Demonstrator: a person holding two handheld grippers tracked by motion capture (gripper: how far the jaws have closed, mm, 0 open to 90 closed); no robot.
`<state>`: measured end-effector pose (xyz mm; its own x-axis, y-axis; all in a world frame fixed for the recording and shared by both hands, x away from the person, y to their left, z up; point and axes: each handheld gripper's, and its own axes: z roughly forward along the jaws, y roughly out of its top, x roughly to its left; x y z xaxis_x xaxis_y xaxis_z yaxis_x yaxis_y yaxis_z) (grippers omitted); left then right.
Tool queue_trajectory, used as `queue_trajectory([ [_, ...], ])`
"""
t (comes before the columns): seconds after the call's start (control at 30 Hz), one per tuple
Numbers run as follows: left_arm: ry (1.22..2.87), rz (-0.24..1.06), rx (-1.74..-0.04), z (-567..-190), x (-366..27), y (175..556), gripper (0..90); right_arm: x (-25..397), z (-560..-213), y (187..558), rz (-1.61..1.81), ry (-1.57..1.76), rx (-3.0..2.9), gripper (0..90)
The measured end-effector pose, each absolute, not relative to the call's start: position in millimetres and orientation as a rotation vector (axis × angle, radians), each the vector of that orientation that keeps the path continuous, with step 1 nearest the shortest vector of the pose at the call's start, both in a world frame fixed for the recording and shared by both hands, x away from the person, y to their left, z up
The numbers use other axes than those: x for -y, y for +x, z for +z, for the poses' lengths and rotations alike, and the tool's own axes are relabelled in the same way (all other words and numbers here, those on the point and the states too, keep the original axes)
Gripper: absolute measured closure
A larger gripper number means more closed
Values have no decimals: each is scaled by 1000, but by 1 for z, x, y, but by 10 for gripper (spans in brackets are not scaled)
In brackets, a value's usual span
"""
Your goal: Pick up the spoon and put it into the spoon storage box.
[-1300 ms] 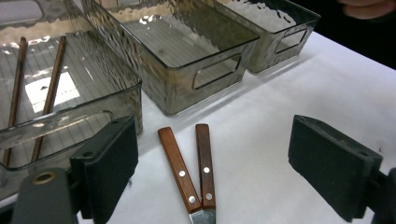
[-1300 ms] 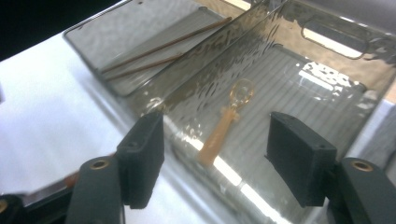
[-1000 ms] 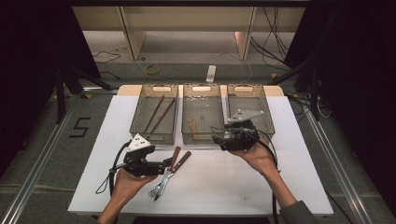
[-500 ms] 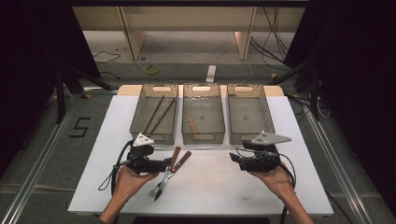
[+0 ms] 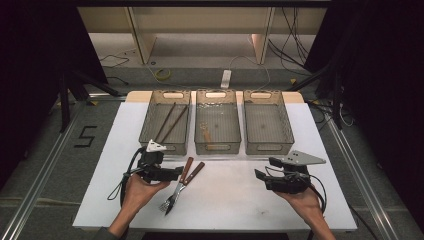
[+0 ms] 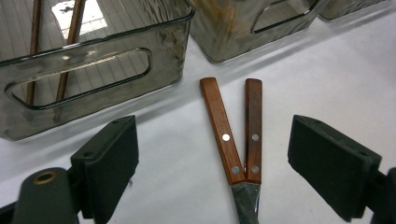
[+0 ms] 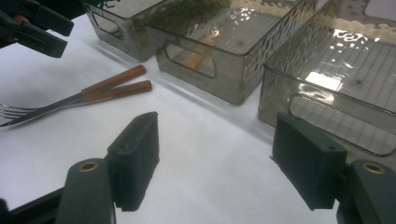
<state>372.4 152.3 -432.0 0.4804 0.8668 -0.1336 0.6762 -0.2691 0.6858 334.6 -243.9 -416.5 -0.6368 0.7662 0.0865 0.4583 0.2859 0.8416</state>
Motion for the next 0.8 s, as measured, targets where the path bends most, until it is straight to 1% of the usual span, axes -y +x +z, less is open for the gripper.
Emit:
queue_trajectory([
  [0.33, 2076, 353, -1310, -433, -147, 382, 166, 253, -420, 325, 1305, 1149, -2200, 295],
  [0.53, 2102, 357, -1326, -436, -145, 388, 176, 257, -424, 322, 1317, 1180, -2194, 262],
  [0.8, 2149, 333, -1336, -437, -138, 396, 186, 257, -424, 318, 1300, 1166, -2190, 256],
])
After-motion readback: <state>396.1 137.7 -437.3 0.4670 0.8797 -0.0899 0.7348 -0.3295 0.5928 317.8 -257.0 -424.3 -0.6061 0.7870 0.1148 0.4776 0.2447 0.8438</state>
